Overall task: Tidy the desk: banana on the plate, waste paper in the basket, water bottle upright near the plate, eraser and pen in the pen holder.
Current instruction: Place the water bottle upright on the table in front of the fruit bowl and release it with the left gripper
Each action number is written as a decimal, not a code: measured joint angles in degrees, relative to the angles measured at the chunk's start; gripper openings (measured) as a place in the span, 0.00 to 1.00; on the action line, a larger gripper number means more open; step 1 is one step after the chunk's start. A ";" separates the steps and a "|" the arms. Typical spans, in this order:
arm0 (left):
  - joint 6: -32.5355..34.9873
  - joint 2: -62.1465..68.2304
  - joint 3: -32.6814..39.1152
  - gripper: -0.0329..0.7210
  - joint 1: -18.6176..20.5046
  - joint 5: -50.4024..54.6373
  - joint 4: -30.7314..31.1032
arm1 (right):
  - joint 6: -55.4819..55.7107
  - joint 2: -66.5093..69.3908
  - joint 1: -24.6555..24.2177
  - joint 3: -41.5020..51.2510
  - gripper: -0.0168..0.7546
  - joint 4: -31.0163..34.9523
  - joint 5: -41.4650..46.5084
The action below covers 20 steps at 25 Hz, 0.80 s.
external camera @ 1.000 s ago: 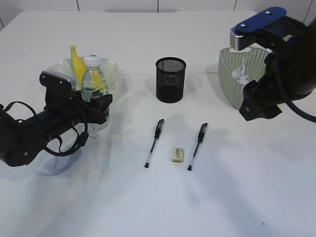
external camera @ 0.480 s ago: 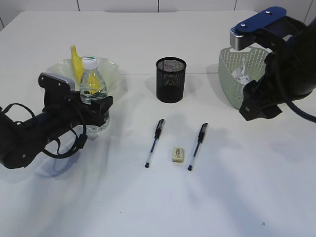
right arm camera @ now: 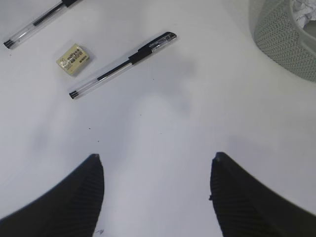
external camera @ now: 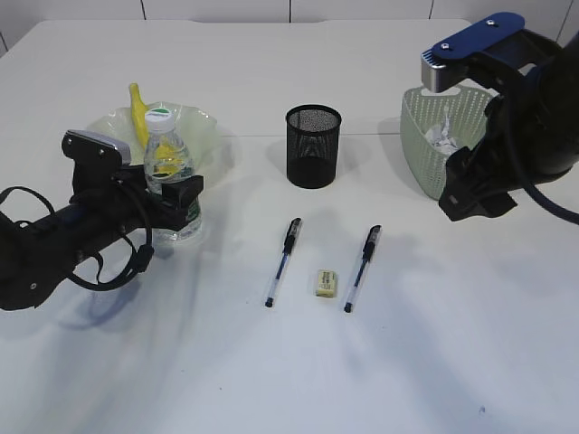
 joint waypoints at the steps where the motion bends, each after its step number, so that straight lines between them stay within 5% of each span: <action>1: 0.00 -0.50 0.64 0.76 0.00 0.14 0.00 | 0.00 0.00 0.00 0.00 0.68 0.00 0.00; 20: 0.00 -14.77 8.11 0.79 0.00 0.65 0.00 | 0.00 0.00 0.00 0.00 0.68 -0.33 0.12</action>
